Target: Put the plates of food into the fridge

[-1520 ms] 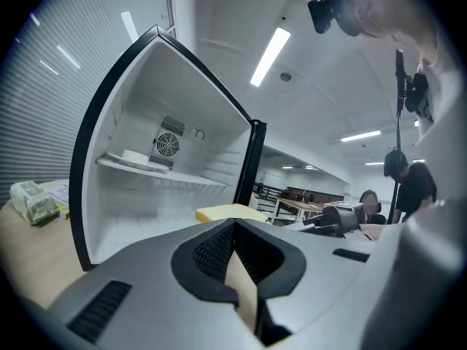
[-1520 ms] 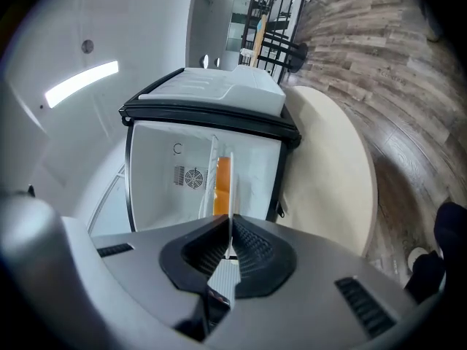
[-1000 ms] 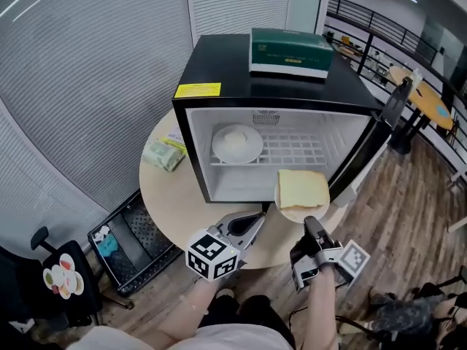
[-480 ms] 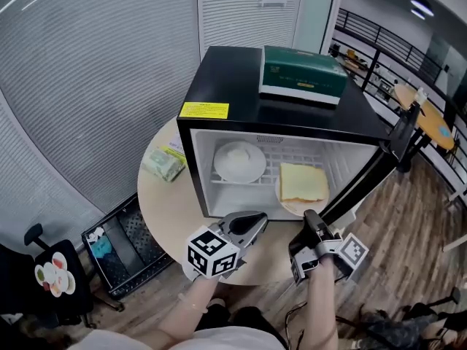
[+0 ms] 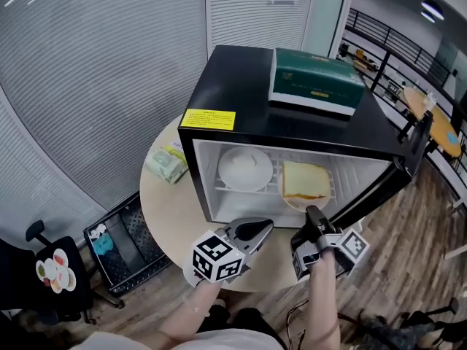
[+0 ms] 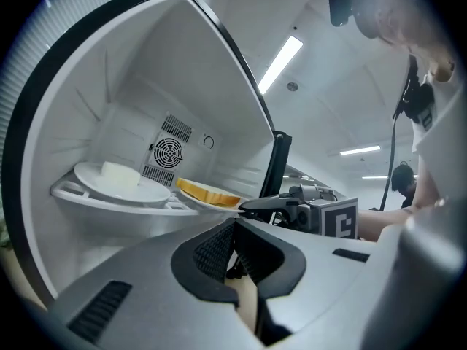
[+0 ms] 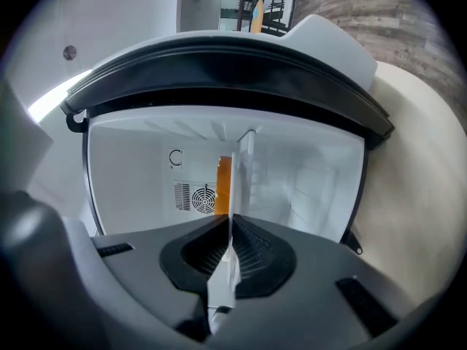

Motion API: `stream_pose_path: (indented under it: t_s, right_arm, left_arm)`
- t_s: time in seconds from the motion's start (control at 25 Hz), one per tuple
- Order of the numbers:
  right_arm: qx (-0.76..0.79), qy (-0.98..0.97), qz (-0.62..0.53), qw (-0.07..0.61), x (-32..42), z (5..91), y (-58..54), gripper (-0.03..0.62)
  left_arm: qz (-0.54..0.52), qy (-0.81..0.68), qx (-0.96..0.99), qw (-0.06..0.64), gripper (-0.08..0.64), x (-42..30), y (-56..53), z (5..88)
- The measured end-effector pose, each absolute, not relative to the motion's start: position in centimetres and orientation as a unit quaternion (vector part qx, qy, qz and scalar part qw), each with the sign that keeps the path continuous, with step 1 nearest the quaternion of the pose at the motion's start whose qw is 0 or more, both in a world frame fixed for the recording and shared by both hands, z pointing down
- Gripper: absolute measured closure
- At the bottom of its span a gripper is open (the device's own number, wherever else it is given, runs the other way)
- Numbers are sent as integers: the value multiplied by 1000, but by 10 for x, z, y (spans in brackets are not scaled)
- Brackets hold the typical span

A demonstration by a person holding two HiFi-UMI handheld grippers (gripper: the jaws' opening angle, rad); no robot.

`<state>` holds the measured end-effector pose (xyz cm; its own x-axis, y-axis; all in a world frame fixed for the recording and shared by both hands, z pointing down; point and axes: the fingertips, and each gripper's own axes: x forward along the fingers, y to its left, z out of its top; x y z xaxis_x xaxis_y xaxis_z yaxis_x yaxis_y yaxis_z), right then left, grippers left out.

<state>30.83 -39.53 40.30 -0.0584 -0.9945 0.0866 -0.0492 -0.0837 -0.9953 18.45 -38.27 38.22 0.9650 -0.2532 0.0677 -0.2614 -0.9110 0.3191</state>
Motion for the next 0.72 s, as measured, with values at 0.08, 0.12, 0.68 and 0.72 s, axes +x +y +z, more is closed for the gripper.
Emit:
stream_pose_path:
  t_s: [0.08, 0.12, 0.68, 0.72]
  right_arm:
    - [-521, 505, -524, 446, 310, 404, -402, 575]
    - [-523, 505, -523, 445, 312, 404, -405, 575]
    - [-581, 464, -524, 415, 324, 401, -443, 575]
    - [-593, 463, -521, 402, 325, 402, -444, 575]
  left_arm:
    - [13, -133, 977, 168, 555, 184, -386, 384]
    - [14, -135, 976, 170, 556, 184, -387, 385]
    - [16, -130, 970, 206, 556, 174, -394, 379]
    - [14, -128, 969, 211, 556, 174, -394, 378]
